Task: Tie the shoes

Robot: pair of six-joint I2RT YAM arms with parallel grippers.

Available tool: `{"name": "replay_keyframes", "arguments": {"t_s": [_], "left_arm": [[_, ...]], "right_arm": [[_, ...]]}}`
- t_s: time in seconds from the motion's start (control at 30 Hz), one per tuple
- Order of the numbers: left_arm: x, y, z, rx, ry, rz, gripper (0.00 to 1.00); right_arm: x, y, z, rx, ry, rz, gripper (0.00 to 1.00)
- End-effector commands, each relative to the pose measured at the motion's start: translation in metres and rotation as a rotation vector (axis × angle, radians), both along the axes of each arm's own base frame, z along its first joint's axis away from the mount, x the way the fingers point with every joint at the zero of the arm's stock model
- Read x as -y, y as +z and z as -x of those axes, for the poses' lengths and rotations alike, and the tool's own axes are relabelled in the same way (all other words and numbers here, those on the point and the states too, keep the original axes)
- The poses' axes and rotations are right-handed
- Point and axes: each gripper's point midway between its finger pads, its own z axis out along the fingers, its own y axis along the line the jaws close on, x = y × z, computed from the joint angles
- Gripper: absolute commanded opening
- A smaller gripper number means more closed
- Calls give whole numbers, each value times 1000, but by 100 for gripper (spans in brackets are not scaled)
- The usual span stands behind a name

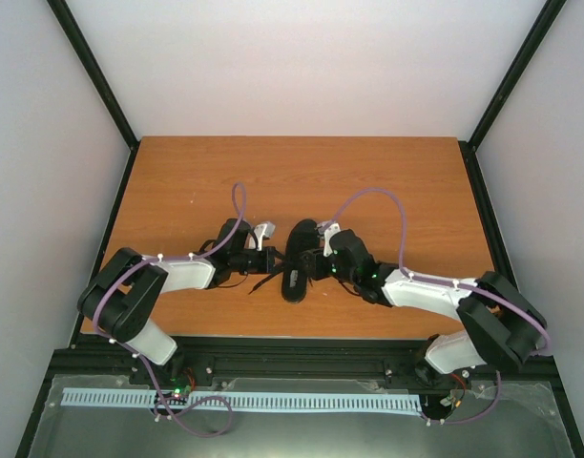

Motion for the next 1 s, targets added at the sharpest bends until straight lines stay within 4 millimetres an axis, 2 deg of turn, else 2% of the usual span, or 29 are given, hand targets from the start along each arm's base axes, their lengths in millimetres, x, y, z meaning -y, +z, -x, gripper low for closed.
{"name": "replay_keyframes", "arguments": {"t_s": [0.0, 0.13, 0.23, 0.4, 0.47, 0.5, 0.6, 0.67, 0.97], "left_arm": [[-5, 3, -5, 41, 18, -22, 1], [-4, 4, -5, 44, 14, -21, 1], [-4, 4, -5, 46, 13, -21, 1], [-4, 3, -5, 44, 11, -23, 1], [-3, 3, -5, 44, 9, -22, 1], [-4, 2, -5, 42, 8, -24, 1], [-5, 3, -5, 45, 19, -30, 1], [-9, 4, -7, 53, 35, -45, 1], [-29, 9, -9, 86, 116, -121, 1]], "right_arm": [[-2, 21, 8, 76, 51, -14, 50], [-20, 35, 18, 134, 137, -6, 63], [-33, 33, 19, 140, 168, 23, 64], [-44, 16, 13, 121, 170, 66, 63], [-45, 11, 10, 112, 157, 80, 56], [-45, 8, 8, 104, 142, 92, 50], [-39, 6, 2, 99, 90, 108, 18], [-31, 5, 0, 92, 50, 122, 5], [-3, -12, 10, 34, -19, 169, 3]]}}
